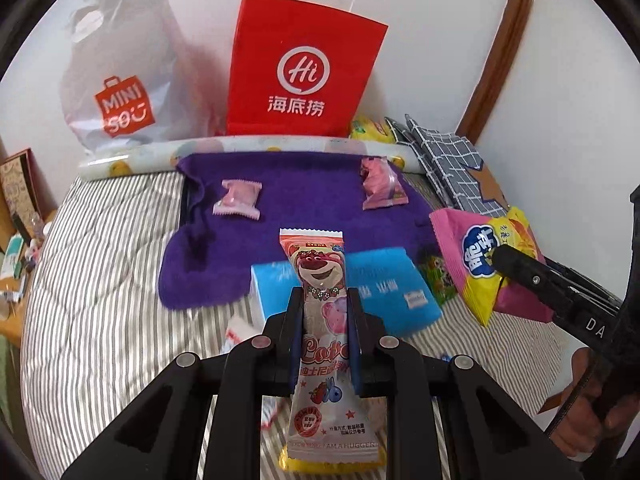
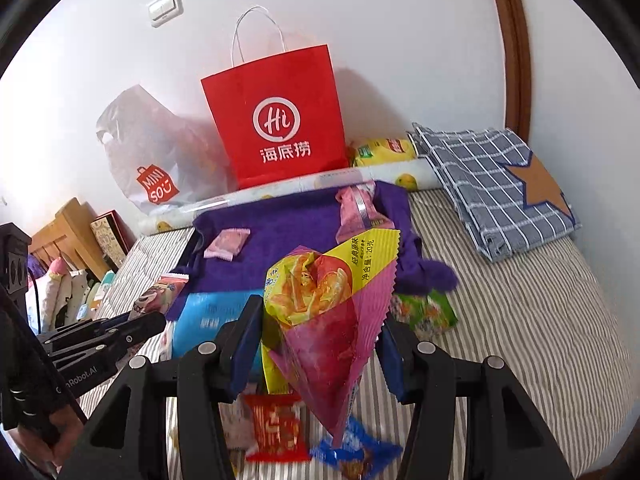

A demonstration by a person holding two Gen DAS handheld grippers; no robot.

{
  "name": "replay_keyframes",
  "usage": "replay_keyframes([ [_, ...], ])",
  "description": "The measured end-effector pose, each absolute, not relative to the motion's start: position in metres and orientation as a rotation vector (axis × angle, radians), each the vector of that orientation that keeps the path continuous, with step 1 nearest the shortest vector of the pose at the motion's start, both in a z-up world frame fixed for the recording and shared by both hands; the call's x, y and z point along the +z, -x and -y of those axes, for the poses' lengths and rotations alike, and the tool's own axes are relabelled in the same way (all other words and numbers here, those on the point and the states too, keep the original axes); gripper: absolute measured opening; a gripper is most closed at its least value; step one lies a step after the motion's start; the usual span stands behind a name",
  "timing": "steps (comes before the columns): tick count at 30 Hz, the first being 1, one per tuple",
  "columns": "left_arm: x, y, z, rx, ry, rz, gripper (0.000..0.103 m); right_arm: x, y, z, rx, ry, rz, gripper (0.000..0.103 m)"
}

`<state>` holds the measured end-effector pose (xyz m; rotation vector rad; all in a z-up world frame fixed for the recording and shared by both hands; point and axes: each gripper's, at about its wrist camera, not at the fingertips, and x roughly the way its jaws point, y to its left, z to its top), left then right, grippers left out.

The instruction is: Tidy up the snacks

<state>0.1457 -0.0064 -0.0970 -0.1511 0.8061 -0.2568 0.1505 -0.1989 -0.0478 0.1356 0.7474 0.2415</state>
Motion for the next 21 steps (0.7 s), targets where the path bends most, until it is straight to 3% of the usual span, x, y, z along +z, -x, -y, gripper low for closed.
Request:
replay_keyframes([
  [21, -0.09, -0.23, -0.018, -0.179, 0.154, -0.815, 0.019, -0.054, -0.242, 0.19, 0.27, -0.101, -0.728, 0.05],
])
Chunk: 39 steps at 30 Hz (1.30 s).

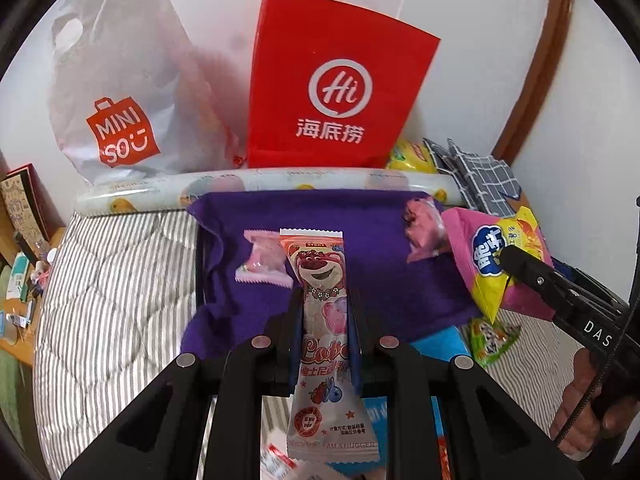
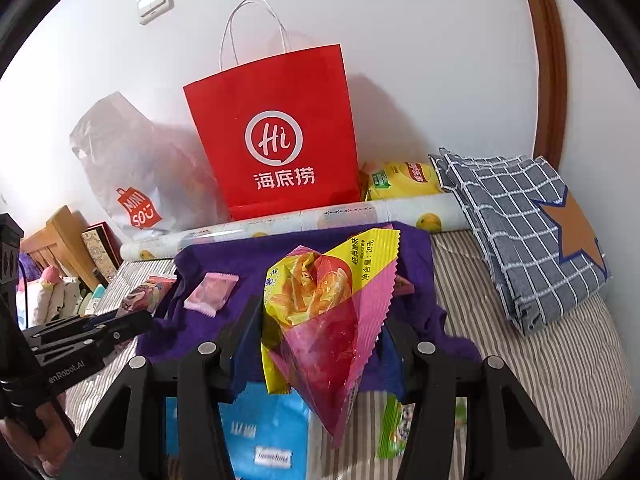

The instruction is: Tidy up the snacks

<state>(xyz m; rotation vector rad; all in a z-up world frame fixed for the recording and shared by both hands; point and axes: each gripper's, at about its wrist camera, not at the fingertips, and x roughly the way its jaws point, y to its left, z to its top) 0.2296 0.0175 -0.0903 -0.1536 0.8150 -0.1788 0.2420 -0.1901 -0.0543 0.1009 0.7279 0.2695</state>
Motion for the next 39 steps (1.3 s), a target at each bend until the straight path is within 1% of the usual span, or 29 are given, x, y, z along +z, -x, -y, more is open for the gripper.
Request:
replay_keyframes([
  [11, -0.094, -0.272, -0.042, -0.12, 0.186, -0.821, 0.019, -0.071, -0.286, 0.191, 0.293, -0.117, -0.754, 0.05],
  [18, -0.114, -0.288, -0.048, -0.121, 0.201, -0.856, 0.019, -0.093, -0.305, 0.186, 0.315, -0.11, -0.811, 0.05],
  [30, -0.148, -0.299, -0.049, -0.134, 0.204, -0.94, 0.019, -0.116, -0.313, 0.176, 0.326, -0.079, -0.869, 0.051],
  [39, -0.156, -0.298, -0.045, -0.141, 0.188, -0.961, 0.021, -0.126, -0.317, 0.176, 0.306, -0.069, -0.902, 0.052],
])
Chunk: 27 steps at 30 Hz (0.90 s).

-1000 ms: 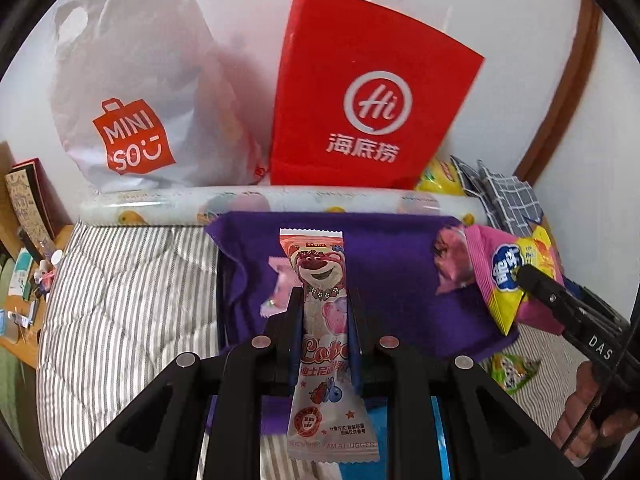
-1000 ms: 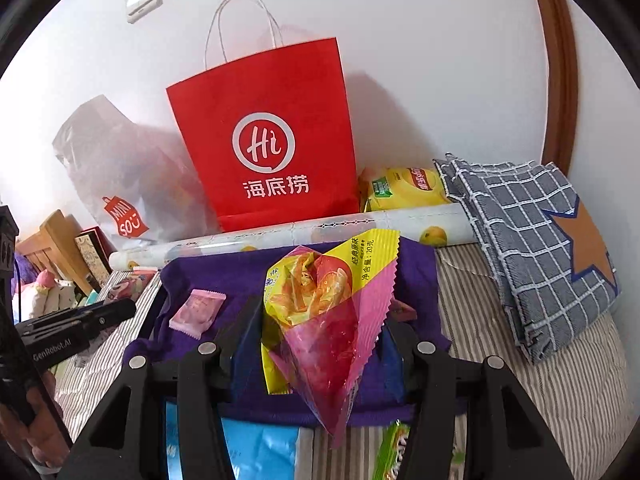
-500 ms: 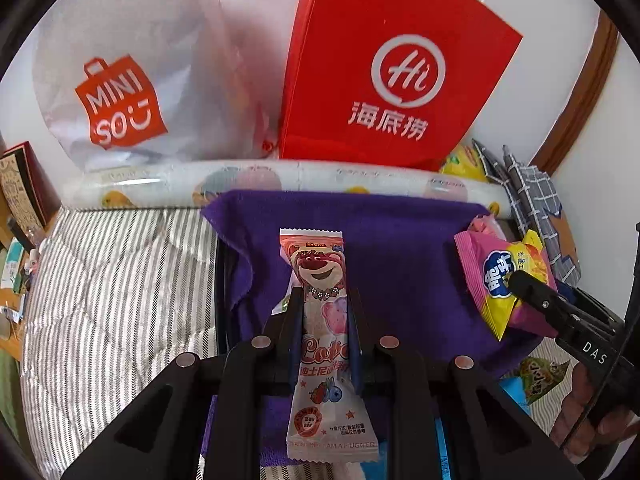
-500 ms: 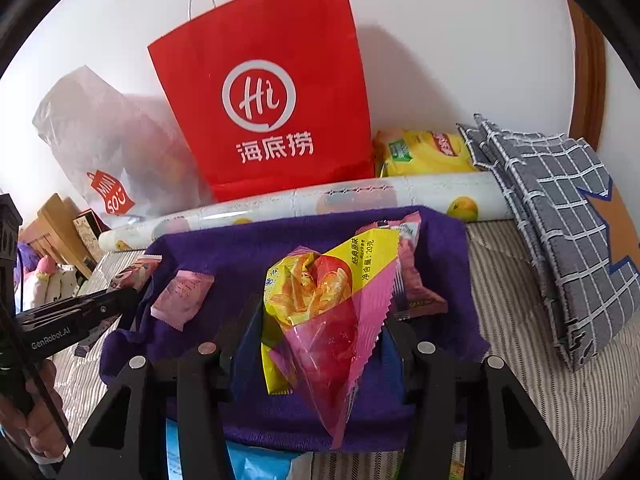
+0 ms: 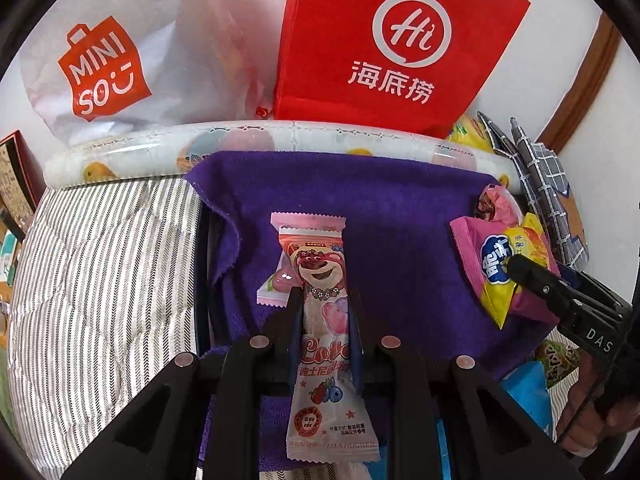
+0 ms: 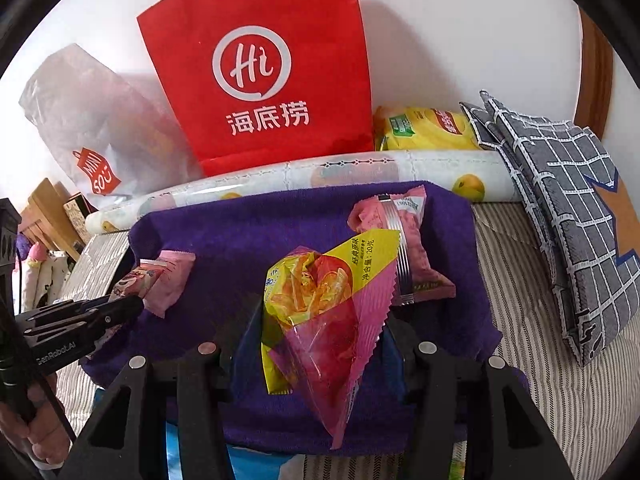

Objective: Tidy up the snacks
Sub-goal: 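Open both tools to drop the lollipop and chip bag onto the towel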

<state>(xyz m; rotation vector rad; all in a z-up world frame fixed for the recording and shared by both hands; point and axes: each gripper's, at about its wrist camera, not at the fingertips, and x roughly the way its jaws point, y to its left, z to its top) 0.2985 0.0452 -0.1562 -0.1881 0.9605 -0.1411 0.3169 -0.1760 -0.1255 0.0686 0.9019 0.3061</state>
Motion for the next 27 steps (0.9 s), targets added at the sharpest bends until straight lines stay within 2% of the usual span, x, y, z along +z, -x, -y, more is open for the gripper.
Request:
replay_keyframes([
  [4, -0.156, -0.298, -0.046, -0.145, 0.193, -0.96, 0.021, -0.124, -0.318, 0.179, 0.297, -0.083, -0.906, 0.052],
  [9, -0.153, -0.297, -0.046, -0.151, 0.202, -0.953, 0.023, -0.113, -0.314, 0.185, 0.269, -0.089, -0.884, 0.059],
  [11, -0.149, -0.296, -0.045, -0.156, 0.2, -0.947, 0.028, -0.108, -0.31, 0.186, 0.261, -0.086, -0.873, 0.06],
  [13, -0.146, -0.294, -0.044, -0.167, 0.204, -0.942, 0.04, -0.102, -0.305, 0.187, 0.255, -0.077, -0.859, 0.063],
  [16, -0.137, -0.29, -0.042, -0.175, 0.205, -0.922, 0.048, -0.093, -0.295, 0.185, 0.241, -0.047, -0.84, 0.066],
  [27, -0.115, -0.263, -0.039, -0.203, 0.205, -0.89, 0.051, -0.068, -0.251, 0.197, 0.17, -0.032, -0.789, 0.066],
])
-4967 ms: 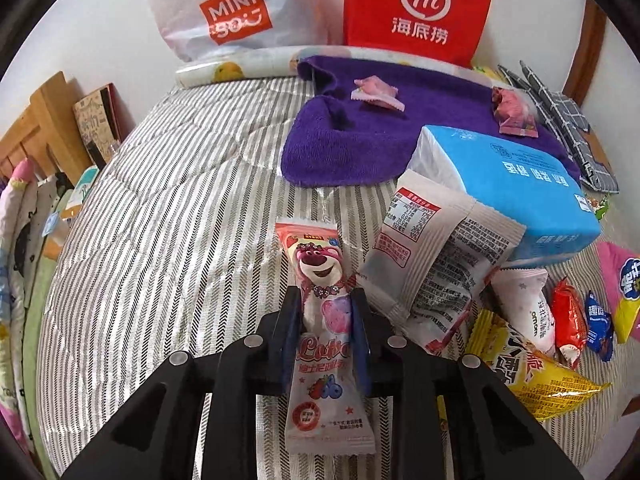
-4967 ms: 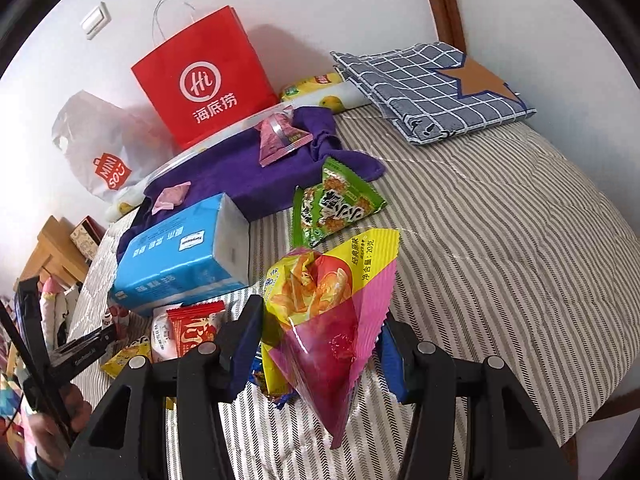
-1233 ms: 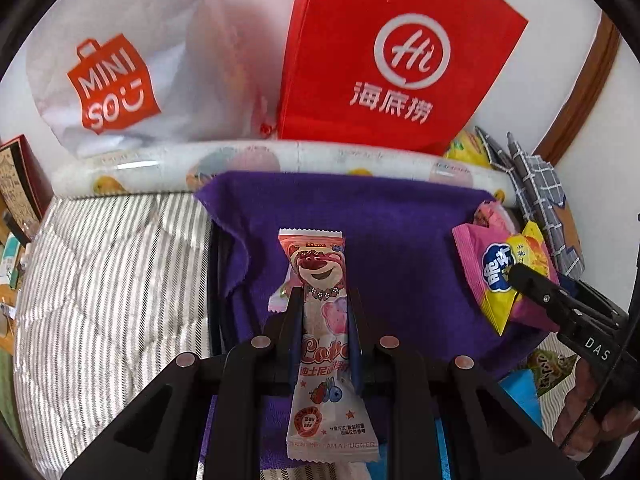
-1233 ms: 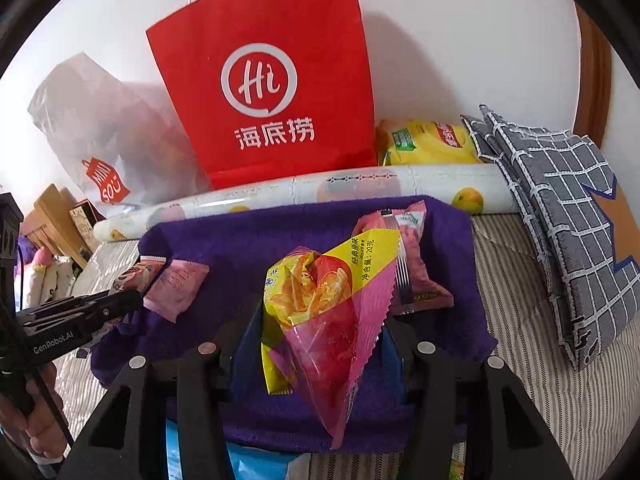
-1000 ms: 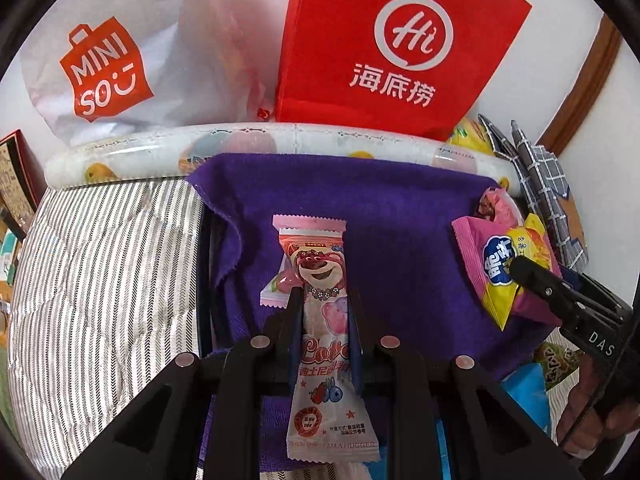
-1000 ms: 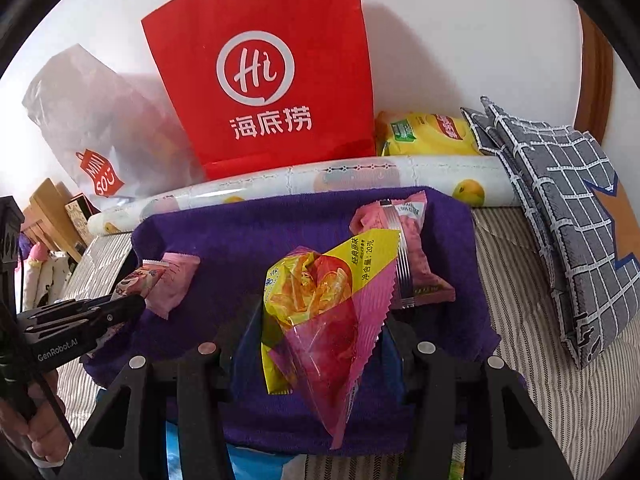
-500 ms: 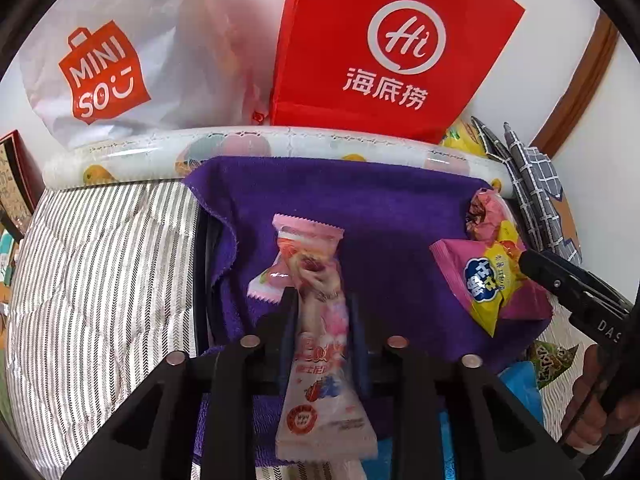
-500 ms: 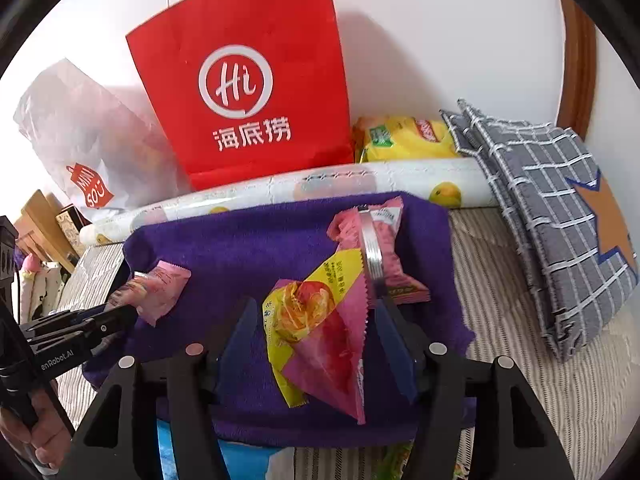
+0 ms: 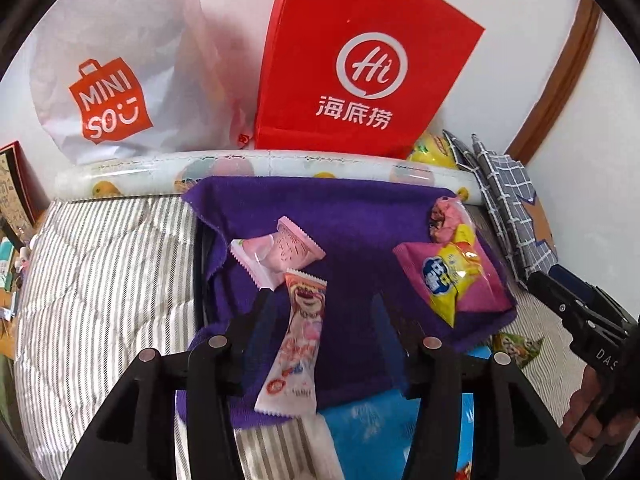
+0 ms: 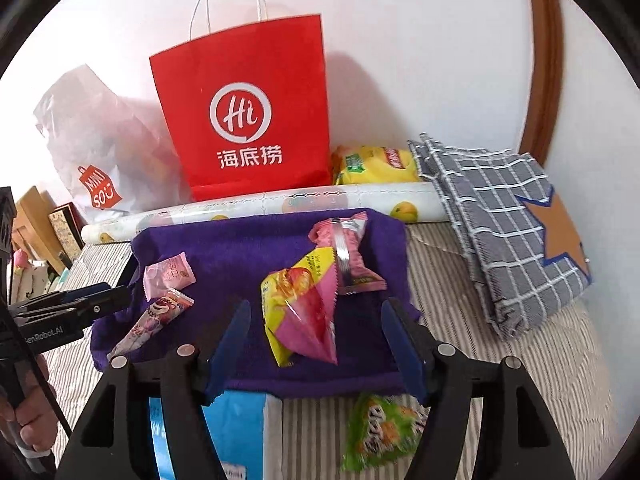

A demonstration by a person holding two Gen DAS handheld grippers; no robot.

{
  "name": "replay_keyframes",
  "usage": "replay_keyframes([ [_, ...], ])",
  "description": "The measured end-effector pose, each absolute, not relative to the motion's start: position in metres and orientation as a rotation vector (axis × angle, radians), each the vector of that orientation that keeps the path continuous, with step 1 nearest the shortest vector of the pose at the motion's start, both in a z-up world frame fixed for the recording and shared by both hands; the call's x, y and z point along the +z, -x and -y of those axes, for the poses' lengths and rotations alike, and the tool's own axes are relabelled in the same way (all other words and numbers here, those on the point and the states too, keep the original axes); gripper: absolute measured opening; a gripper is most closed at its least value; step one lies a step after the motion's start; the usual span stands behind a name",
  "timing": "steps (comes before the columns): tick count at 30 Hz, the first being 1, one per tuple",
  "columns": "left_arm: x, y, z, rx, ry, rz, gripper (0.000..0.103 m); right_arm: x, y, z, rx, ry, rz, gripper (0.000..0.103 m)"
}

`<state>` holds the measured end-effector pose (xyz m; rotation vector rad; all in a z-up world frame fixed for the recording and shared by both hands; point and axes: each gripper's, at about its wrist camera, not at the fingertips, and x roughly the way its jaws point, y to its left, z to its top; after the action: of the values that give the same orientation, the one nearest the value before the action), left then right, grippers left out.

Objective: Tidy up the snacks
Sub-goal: 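Open both tools to drop the lollipop and chip bag onto the towel, then grasp the green snack bag with the right tool while the left tool moves back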

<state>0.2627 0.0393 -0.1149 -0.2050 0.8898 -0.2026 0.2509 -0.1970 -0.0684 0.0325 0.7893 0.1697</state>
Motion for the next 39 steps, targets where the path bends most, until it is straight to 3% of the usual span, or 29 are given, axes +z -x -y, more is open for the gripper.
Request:
replay_keyframes([
  [13, -0.089, -0.203, -0.047, -0.183, 0.208, -0.848, 0.051, -0.059, -0.188, 0.222, 0.075, -0.033, -0.764, 0.066],
  [25, -0.096, -0.165, -0.028, -0.184, 0.219, -0.87, 0.051, -0.081, -0.138, 0.264, 0.039, -0.067, -0.794, 0.065],
  [39, -0.115, -0.169, -0.015, -0.189, 0.219, -0.922, 0.054, -0.126, -0.168, 0.273, 0.096, -0.143, -0.892, 0.066],
])
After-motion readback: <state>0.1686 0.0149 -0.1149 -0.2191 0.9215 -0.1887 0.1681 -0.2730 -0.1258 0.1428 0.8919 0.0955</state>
